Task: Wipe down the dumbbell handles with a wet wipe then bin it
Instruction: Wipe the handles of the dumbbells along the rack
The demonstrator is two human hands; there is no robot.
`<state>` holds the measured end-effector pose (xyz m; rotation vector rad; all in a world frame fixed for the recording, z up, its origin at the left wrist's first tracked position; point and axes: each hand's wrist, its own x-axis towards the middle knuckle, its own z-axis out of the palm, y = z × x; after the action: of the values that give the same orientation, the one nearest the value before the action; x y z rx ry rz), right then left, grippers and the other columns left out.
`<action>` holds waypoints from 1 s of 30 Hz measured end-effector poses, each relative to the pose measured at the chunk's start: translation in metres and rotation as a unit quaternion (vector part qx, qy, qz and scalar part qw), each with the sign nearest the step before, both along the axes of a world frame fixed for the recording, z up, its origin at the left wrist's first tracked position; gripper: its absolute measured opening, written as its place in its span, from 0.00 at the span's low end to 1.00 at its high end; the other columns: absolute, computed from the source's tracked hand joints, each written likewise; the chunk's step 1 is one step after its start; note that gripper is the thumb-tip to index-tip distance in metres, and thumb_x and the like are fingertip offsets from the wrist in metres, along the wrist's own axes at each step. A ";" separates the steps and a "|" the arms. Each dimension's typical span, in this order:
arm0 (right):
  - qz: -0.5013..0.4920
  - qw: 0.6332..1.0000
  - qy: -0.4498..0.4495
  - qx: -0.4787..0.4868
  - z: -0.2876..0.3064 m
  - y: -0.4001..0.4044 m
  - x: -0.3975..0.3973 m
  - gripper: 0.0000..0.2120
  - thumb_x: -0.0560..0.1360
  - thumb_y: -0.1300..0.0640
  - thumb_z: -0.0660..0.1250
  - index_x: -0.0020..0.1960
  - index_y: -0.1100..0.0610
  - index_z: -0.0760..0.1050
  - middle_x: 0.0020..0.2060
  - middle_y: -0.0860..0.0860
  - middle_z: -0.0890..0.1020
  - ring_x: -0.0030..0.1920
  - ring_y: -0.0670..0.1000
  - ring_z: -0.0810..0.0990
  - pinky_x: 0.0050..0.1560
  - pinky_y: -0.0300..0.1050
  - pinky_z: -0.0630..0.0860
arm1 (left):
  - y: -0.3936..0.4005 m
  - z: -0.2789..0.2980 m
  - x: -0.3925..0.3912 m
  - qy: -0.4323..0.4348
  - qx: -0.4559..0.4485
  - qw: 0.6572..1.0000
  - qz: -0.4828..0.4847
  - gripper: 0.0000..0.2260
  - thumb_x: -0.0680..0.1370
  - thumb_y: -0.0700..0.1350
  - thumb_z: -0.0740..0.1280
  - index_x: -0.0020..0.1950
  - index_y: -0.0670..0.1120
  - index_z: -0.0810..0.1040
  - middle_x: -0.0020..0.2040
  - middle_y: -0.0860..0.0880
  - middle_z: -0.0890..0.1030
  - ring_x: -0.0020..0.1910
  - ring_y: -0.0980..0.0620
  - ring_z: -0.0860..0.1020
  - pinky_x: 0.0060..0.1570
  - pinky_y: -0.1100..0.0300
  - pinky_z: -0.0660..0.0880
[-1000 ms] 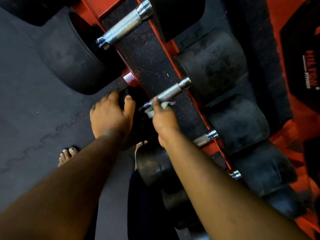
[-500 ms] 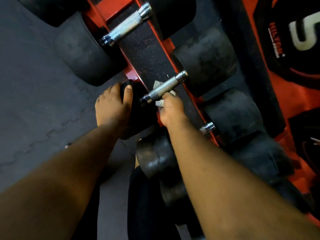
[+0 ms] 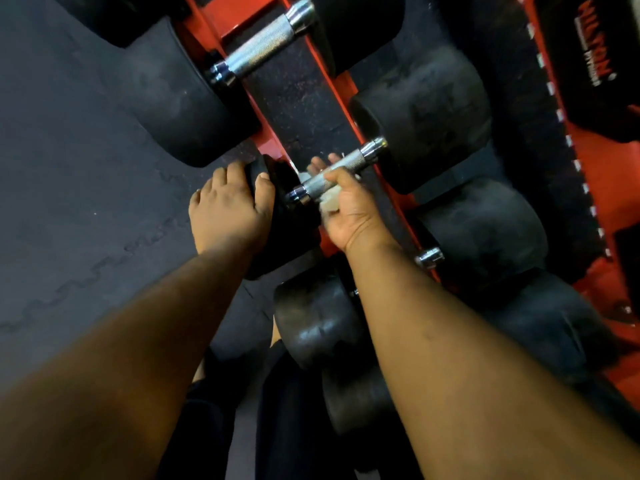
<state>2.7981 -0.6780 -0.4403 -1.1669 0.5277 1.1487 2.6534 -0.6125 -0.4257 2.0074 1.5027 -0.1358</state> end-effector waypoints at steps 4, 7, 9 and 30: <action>0.245 0.944 -0.146 -0.164 0.005 -0.011 -0.024 0.07 0.78 0.65 0.64 0.55 0.57 0.74 0.35 0.49 0.78 0.28 0.41 0.74 0.28 0.36 0.69 | 0.004 0.005 -0.002 -0.007 -0.022 1.000 -0.015 0.27 0.83 0.60 0.49 0.75 0.46 0.69 0.70 0.41 0.75 0.70 0.39 0.72 0.71 0.42 0.65; 0.396 0.868 -0.219 -0.204 0.017 -0.025 -0.028 0.08 0.82 0.58 0.62 0.56 0.60 0.77 0.37 0.50 0.78 0.34 0.44 0.74 0.35 0.38 0.72 | 0.007 0.013 -0.009 -0.014 -0.061 0.997 -0.035 0.27 0.85 0.60 0.50 0.80 0.46 0.64 0.77 0.42 0.69 0.77 0.41 0.65 0.76 0.41 0.58; 0.408 0.863 -0.223 -0.196 0.032 -0.037 -0.027 0.11 0.82 0.59 0.62 0.62 0.58 0.78 0.48 0.54 0.83 0.44 0.44 0.80 0.42 0.38 0.79 | 0.003 0.024 -0.015 -0.001 -0.084 0.995 -0.050 0.29 0.86 0.60 0.51 0.83 0.47 0.58 0.81 0.43 0.62 0.81 0.43 0.59 0.79 0.42 0.53; 0.799 0.132 -0.560 -0.176 0.016 -0.169 0.004 0.16 0.79 0.56 0.58 0.66 0.52 0.74 0.59 0.54 0.78 0.63 0.56 0.75 0.77 0.57 0.55 | -0.192 0.013 0.009 0.020 -0.051 0.998 -0.034 0.35 0.75 0.66 0.47 0.73 0.47 0.73 0.69 0.43 0.78 0.69 0.41 0.73 0.71 0.42 0.64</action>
<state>2.8022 -0.8467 -0.4244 -2.5136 -2.5325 0.9995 2.6621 -0.8048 -0.4125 1.9853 1.4231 -0.2768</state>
